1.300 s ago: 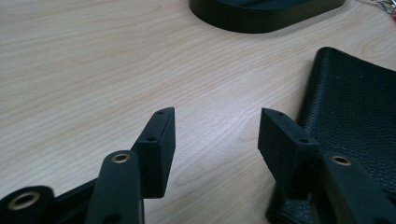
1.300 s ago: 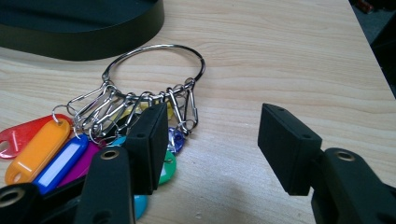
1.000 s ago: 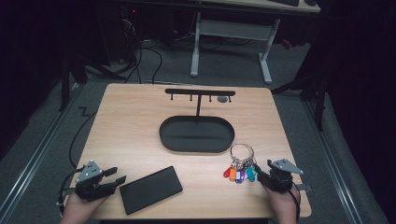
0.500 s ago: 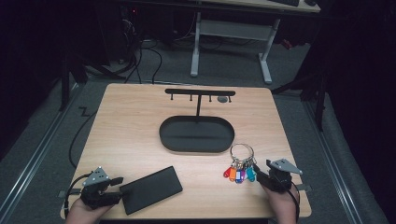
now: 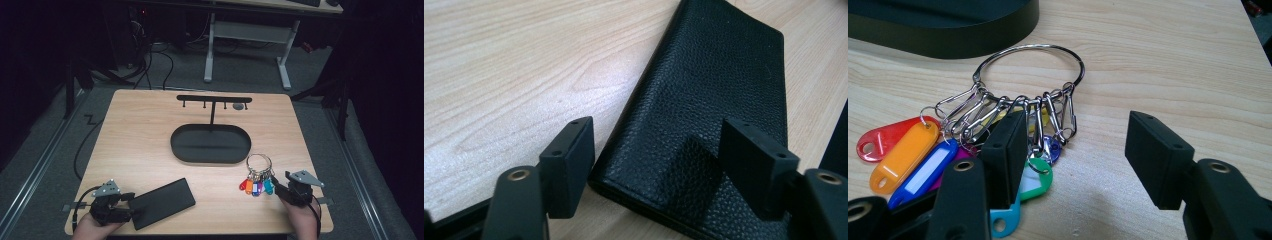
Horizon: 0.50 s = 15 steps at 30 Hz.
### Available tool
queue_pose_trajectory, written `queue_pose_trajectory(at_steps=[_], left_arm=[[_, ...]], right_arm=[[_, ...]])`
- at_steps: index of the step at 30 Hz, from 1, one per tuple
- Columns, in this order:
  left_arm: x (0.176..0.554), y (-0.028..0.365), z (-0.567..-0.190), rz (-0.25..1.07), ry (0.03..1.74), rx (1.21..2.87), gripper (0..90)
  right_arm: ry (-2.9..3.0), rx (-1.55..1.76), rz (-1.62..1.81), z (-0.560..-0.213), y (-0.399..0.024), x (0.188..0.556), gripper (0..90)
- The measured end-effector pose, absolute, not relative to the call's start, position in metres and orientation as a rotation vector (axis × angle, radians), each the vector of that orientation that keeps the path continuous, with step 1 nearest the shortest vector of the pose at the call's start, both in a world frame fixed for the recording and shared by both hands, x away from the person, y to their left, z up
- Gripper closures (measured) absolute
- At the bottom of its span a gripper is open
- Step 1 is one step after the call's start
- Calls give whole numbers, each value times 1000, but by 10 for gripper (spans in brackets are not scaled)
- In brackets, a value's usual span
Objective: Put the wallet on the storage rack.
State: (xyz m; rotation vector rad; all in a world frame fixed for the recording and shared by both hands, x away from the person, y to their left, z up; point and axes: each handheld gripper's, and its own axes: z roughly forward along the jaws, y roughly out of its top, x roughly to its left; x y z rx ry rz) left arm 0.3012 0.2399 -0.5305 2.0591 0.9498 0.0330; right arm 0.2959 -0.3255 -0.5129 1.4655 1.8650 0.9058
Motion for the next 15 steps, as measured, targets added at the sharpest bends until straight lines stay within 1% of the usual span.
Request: queue_pose_trajectory(at_steps=[4,11,13,14,15], left_arm=[[302,241,-531,36,944,2060,299],[300,239,-532,43,929,2062,326],[300,240,-532,54,936,2062,400],[300,242,-532,45,952,2046,400],[301,244,-533,34,962,2028,435]], right_arm=[[1867,1466,905,-513,-325,296,425],[1866,1472,909,-515,-326,297,425],[1870,1477,910,-515,-326,297,425],[1870,1477,910,-515,-326,297,425],[1870,1475,913,-515,-325,298,425]])
